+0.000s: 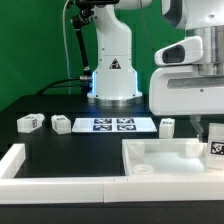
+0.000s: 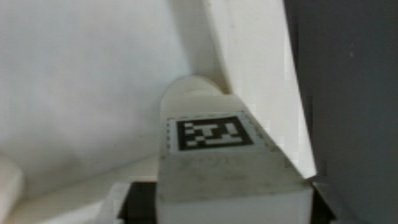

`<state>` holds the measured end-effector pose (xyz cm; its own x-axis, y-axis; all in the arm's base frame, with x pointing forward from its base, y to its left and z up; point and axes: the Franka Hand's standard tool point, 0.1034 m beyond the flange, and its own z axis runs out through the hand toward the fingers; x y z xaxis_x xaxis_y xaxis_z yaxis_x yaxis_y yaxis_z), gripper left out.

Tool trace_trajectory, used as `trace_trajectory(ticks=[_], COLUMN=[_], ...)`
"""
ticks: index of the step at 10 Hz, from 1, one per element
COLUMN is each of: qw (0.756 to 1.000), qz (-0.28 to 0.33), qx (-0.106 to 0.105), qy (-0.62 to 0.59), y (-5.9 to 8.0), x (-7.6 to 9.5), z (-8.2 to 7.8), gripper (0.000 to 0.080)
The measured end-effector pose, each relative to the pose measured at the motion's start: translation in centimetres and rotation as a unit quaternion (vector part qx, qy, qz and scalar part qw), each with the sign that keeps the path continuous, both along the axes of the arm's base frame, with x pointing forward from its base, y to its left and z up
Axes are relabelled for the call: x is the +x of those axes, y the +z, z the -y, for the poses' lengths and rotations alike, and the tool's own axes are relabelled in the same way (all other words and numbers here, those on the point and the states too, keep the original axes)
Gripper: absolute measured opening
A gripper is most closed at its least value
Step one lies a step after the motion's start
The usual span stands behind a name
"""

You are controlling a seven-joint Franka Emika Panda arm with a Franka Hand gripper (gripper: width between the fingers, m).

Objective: Assemble square table

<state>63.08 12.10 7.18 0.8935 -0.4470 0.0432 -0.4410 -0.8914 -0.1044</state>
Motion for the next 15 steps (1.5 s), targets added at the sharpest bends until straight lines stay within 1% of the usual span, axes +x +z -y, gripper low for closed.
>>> trace_trajectory(ticks=[1, 2, 3, 4, 5, 6, 7, 8, 9, 10, 11, 12, 14, 15], qw=[0.996, 0.979, 0.938, 0.899, 0.884, 0.877, 0.879, 0.882, 0.919, 0.958, 0.977, 0.980, 0.990, 0.999], qz=[-0.009, -0.030, -0.056, -0.072, -0.076, -0.079, -0.078, -0.078, -0.067, -0.052, -0.044, -0.042, -0.035, -0.018], qx=[0.003, 0.012, 0.038, 0.078, 0.086, 0.086, 0.085, 0.085, 0.077, 0.071, 0.067, 0.065, 0.061, 0.037], qy=[-0.087, -0.200, -0.341, -0.426, -0.453, -0.466, -0.462, -0.458, -0.380, -0.273, -0.198, -0.186, -0.122, -0.013], y=[0.0, 0.0, 0.0, 0.0, 0.1, 0.0, -0.1, -0.1, -0.1, 0.0, 0.1, 0.0, 0.0, 0.2], x=[-0.1, -0.2, -0.1, 0.2, 0.1, -0.2, -0.2, -0.2, -0.2, -0.1, -0.2, -0.2, -0.2, -0.1], z=[0.0, -0.4, -0.4, 0.4, 0.8, 0.6, 0.7, 0.7, 0.7, 0.9, 0.7, 0.8, 0.8, 0.6], gripper=[0.0298, 0.0297, 0.0297, 0.0297, 0.0297, 0.0297, 0.0394, 0.0569, 0.0569, 0.0635, 0.0645, 0.0645, 0.0649, 0.0649])
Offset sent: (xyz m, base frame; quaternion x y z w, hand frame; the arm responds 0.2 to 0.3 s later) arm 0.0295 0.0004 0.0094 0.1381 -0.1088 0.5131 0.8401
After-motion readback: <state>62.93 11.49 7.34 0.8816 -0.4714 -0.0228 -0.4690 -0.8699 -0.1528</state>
